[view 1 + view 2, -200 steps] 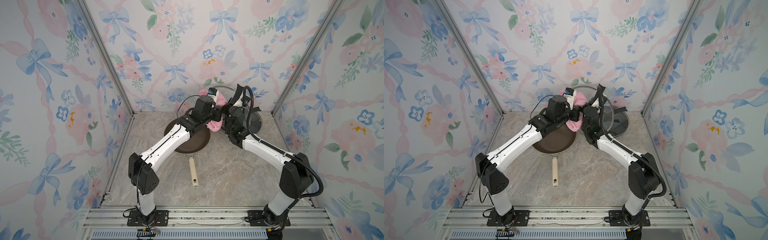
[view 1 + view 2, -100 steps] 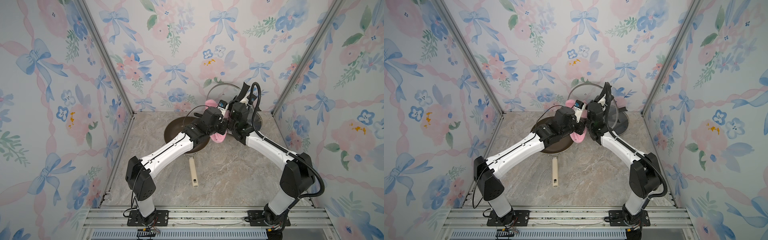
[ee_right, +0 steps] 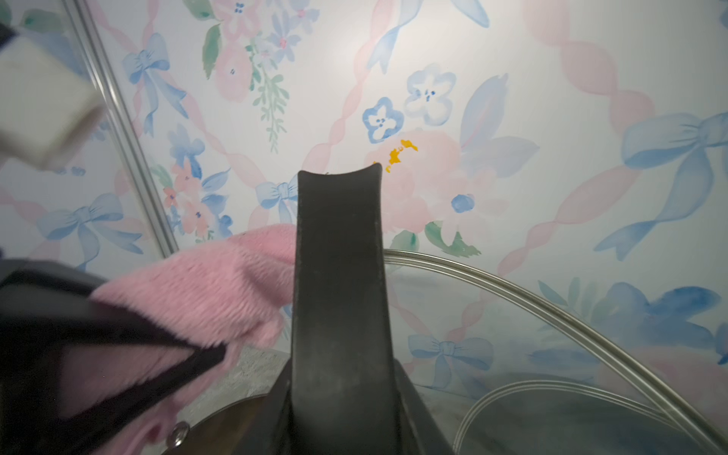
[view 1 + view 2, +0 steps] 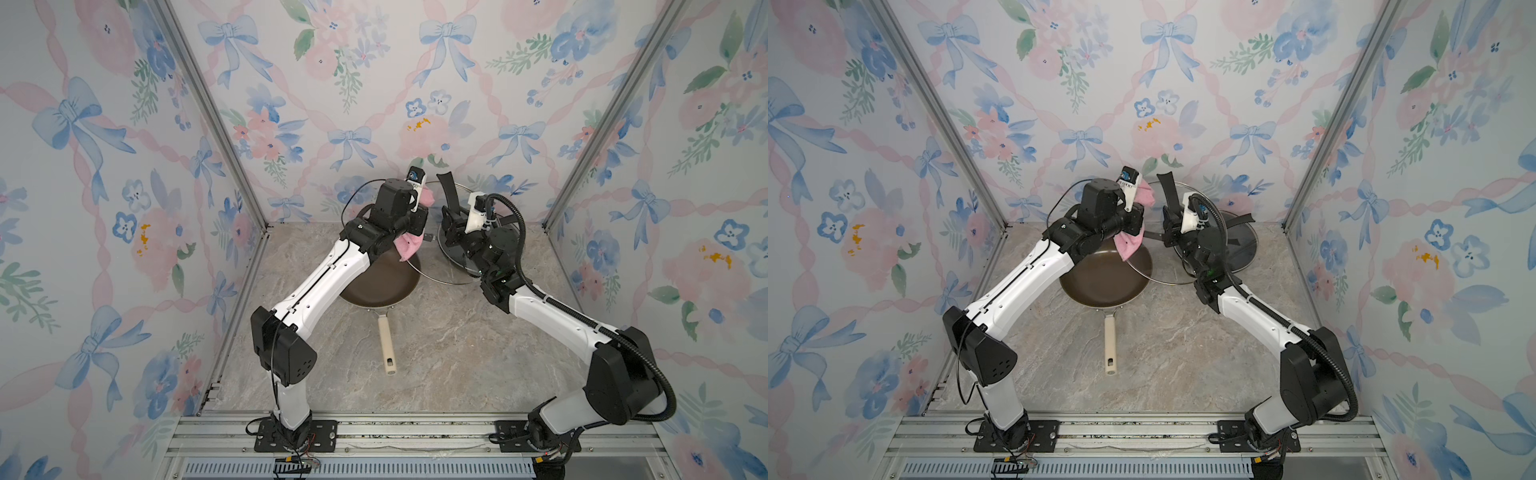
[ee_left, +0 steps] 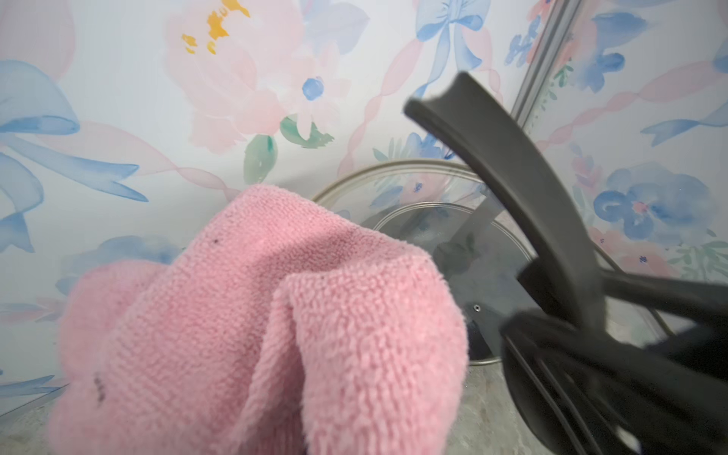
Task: Wipe the pot lid with a cloth
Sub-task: Wipe the pot lid.
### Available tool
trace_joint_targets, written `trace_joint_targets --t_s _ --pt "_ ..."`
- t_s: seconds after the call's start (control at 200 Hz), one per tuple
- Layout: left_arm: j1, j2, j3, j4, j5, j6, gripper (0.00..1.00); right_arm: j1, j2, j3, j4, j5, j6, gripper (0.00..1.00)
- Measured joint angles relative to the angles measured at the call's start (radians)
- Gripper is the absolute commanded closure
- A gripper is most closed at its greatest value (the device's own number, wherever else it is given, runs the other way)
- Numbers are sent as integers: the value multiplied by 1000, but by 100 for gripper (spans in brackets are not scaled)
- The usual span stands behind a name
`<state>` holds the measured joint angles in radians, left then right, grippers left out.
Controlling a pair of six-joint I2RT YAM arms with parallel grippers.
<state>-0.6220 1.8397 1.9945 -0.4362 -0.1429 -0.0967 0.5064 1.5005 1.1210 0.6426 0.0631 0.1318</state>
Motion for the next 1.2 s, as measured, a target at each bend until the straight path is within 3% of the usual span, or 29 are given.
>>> trace_joint_targets --t_s 0.1,0.235,0.545,0.705,0.98,1.11,1.2 --pt "31 40 51 0 1 0 100 6 -65 -22 -80 -92 -55 100" --pt "30 42 50 2 21 0 100 14 -119 -27 -139 -122 -106 100" --pt "-97 -48 -124 18 80 -70 100 8 -72 -27 -116 -90 -111 100" --pt "-38 14 -43 -4 118 -98 100 10 -90 -26 -175 -157 -118 100" --pt "112 75 27 -9 119 -137 100 14 -282 -67 -314 -195 -140 100" --pt "105 42 23 -14 116 -143 100 20 -293 -69 -278 -111 -122 100" --pt "80 -9 13 -32 70 -132 100 29 -229 -66 -175 28 -68 100"
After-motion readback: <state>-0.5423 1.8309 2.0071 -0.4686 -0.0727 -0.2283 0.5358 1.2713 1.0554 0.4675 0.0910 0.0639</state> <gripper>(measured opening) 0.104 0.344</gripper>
